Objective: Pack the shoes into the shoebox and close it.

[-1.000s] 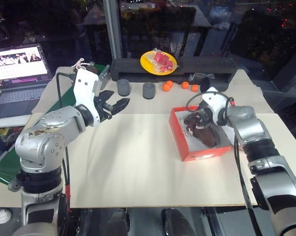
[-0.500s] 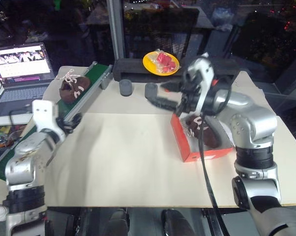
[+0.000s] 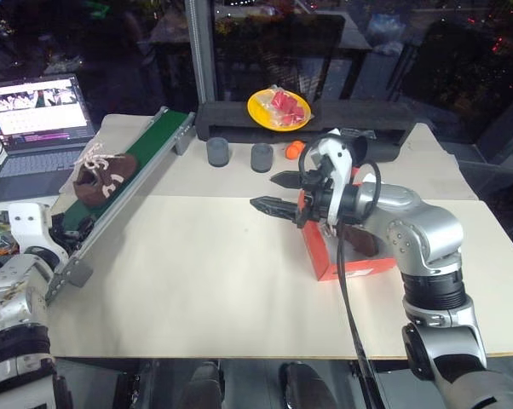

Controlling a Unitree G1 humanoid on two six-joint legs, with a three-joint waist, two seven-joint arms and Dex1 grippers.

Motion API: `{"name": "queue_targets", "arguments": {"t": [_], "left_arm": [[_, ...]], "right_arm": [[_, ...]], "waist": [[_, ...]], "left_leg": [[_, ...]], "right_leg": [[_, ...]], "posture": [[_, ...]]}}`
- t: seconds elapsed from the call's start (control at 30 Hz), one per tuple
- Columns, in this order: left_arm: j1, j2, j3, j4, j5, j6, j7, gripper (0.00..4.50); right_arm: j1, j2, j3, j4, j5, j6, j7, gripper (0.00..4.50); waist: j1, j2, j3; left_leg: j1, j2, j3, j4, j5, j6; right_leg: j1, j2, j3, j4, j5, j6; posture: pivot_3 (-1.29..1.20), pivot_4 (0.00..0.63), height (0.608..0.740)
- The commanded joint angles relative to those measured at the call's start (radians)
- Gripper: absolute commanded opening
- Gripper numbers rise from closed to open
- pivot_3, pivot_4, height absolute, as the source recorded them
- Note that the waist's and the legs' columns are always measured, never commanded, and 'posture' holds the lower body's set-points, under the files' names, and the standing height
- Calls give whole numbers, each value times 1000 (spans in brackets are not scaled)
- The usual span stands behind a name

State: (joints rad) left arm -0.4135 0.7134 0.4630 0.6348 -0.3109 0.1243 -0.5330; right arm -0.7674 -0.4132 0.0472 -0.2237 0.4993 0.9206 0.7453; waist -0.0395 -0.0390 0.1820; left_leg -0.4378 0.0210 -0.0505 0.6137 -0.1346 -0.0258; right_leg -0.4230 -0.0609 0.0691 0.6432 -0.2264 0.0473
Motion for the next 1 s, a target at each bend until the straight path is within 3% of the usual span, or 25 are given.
{"name": "queue_targets", "arguments": {"t": [0.03, 0.17, 0.4, 0.5, 0.57, 0.63, 0.77, 0.87, 1.0], "left_arm": [[-32, 39, 4, 77, 7, -39, -24, 3418], [-20, 48, 28, 102, -20, -52, -49, 4472], [-49, 69, -10, 202, 10, -104, -84, 4472], [-45, 53, -11, 158, -24, -95, -147, 3799], [-51, 46, -23, 136, -19, -88, -148, 3004], [-60, 37, -38, 107, -20, -71, -158, 2711], [-91, -3, -82, -64, -54, 30, -172, 2593], [-135, -72, -148, -293, -113, 148, -173, 2593], [-193, -161, -213, -481, -147, 263, -117, 2593]], "right_arm": [[3, -13, -16, -49, 27, 5, -9, 4455], [13, -23, -22, -53, 24, 5, -19, 4500], [8, -47, -29, -43, 17, -6, -27, 4500], [7, -58, -33, -40, 14, -10, -31, 4500], [7, -60, -36, -44, 16, -9, -36, 4500], [7, -59, -39, -47, 16, -9, -42, 4500], [4, -56, -47, -49, 23, -5, -50, 4500], [-10, -17, -96, -34, 69, 33, -81, 4500], [-54, 96, -256, 37, 208, 183, -212, 4500]], "waist": [[-1, 0, 0], [-3, 0, 0], [-3, 0, 0], [4, 0, 0], [7, 0, 0], [8, 0, 0], [9, 0, 0], [12, -1, 0], [16, -1, 0]], "left_leg": [[0, 0, 0, 0, 0, 0], [0, 0, 0, -1, 0, 0], [0, 0, 0, -1, 0, 0], [0, 0, 0, -1, 0, 0], [0, 0, 0, -1, 0, 0], [0, 0, 0, -1, 0, 0], [-1, 0, 0, -1, 0, 0], [-1, 0, 0, 0, 0, 0], [-2, 0, -1, 1, 0, 0]], "right_leg": [[0, 0, 0, 0, 0, 0], [0, 0, 0, 0, 0, 0], [0, 0, 0, 0, 0, 0], [0, 0, 0, 0, 0, 0], [0, 0, 0, 0, 0, 0], [0, 0, 0, 0, 0, 0], [0, 0, 0, 0, 0, 0], [0, 0, 0, 0, 0, 0], [0, 0, -1, 1, 0, 0]], "posture": [[0, 150, 740], [0, 150, 740], [0, 150, 740], [0, 150, 740], [0, 150, 740], [0, 150, 740], [0, 150, 740], [0, 150, 740], [0, 150, 740]]}}
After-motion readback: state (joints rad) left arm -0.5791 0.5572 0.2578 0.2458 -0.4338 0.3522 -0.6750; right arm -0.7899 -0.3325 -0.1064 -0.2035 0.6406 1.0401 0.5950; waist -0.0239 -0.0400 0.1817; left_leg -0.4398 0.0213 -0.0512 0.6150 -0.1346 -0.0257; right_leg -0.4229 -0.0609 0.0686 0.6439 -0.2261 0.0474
